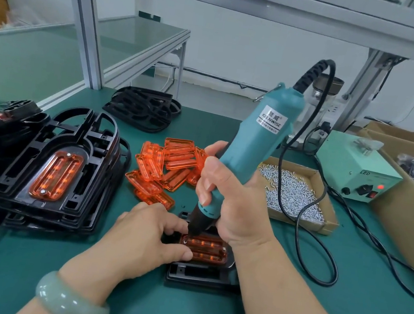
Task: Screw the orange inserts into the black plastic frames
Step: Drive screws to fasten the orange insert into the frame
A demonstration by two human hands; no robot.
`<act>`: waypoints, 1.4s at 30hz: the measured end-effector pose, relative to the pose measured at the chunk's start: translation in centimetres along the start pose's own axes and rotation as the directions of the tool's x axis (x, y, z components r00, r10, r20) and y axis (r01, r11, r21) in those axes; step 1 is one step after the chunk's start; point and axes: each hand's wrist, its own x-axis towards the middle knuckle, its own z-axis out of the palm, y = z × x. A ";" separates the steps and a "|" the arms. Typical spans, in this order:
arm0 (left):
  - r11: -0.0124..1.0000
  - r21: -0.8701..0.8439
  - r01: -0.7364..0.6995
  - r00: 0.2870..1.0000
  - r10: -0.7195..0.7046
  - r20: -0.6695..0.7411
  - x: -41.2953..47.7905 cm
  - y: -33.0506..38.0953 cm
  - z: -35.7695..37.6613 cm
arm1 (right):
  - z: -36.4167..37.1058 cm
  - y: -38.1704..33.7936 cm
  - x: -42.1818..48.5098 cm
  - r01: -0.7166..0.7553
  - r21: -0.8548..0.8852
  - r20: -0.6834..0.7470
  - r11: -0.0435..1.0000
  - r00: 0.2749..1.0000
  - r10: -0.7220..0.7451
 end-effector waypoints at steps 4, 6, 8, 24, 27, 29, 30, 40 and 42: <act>1.000 -0.029 -0.002 1.000 0.002 0.006 0.1 -0.1 0.1 | 0.7 -0.9 0.8 0.022 0.080 -0.005 0.997 1.000 -0.022; 0.999 -0.037 0.031 0.999 -0.030 0.012 0.1 -0.2 0.2 | 0.9 -1.9 1.6 0.056 0.159 -0.033 0.986 0.998 -0.052; 0.998 -0.033 0.056 0.998 -0.056 0.013 0.1 -0.3 0.3 | 0.7 -2.8 2.2 0.085 0.189 -0.085 0.978 0.994 -0.070; 0.999 -0.012 0.051 0.999 -0.051 0.016 -0.1 0.1 0.1 | -6.9 -2.7 -0.7 0.259 0.451 -0.566 0.854 0.823 0.049; 0.999 -0.015 0.049 0.999 -0.049 0.019 -0.1 0.1 0.0 | -7.5 -2.1 -1.4 0.262 0.480 -0.558 0.837 0.827 0.061; 0.999 0.002 0.052 0.998 -0.052 0.035 -0.1 0.2 -0.1 | -7.7 -1.8 -1.8 0.263 0.499 -0.550 0.826 0.833 0.067; 0.998 0.009 0.055 0.998 -0.055 0.044 0.0 0.2 -0.1 | -7.8 -1.7 -1.9 0.265 0.511 -0.545 0.817 0.836 0.070; 0.998 0.057 0.030 0.999 -0.032 0.038 -0.5 0.4 -1.0 | -9.7 -2.4 -2.5 0.296 0.594 -0.496 0.748 0.867 0.050; 0.999 0.023 0.025 0.999 -0.024 -0.039 -0.6 0.8 -1.4 | -9.9 -2.4 -2.5 0.307 0.603 -0.501 0.736 0.864 0.050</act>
